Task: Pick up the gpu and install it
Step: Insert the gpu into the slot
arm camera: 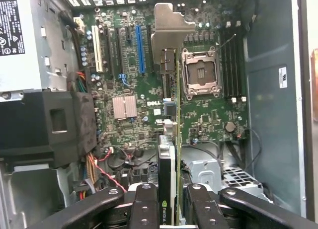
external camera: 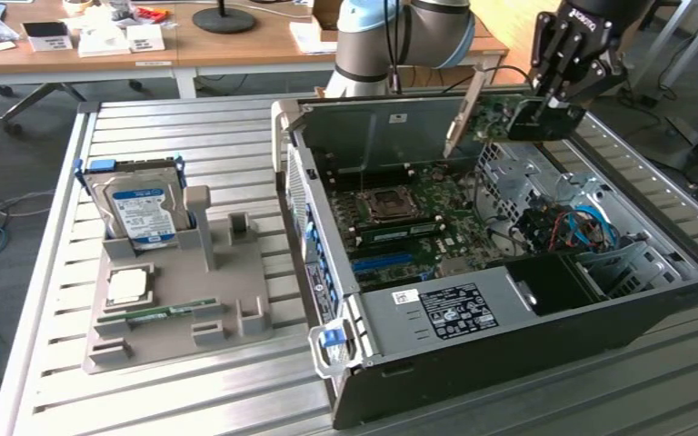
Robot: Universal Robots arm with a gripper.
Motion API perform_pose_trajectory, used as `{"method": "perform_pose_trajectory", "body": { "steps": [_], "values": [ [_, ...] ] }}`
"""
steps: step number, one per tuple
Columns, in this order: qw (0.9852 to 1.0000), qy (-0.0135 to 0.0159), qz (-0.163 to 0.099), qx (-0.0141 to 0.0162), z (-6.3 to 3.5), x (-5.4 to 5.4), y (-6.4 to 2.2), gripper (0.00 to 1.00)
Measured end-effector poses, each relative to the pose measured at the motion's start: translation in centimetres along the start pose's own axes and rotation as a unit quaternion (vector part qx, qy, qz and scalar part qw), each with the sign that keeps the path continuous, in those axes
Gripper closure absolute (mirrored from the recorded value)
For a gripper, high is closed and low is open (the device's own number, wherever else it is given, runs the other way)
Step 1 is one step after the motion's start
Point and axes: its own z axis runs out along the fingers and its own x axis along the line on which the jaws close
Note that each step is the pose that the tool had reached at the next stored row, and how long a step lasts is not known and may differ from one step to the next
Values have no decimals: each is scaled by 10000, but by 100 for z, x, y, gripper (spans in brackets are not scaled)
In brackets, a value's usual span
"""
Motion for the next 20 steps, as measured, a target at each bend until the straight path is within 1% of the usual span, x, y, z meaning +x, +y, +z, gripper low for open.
{"method": "perform_pose_trajectory", "body": {
  "steps": [3, 7, 11, 20],
  "values": [
    [10000, -46, -50, 9, 2, 1, 9, 73],
    [9999, -107, -113, 44, 3, 2, 16, 73],
    [9998, -150, -145, 73, 8, 7, 42, 73],
    [9997, -151, -152, 75, 9, 7, 44, 73]
  ]
}}
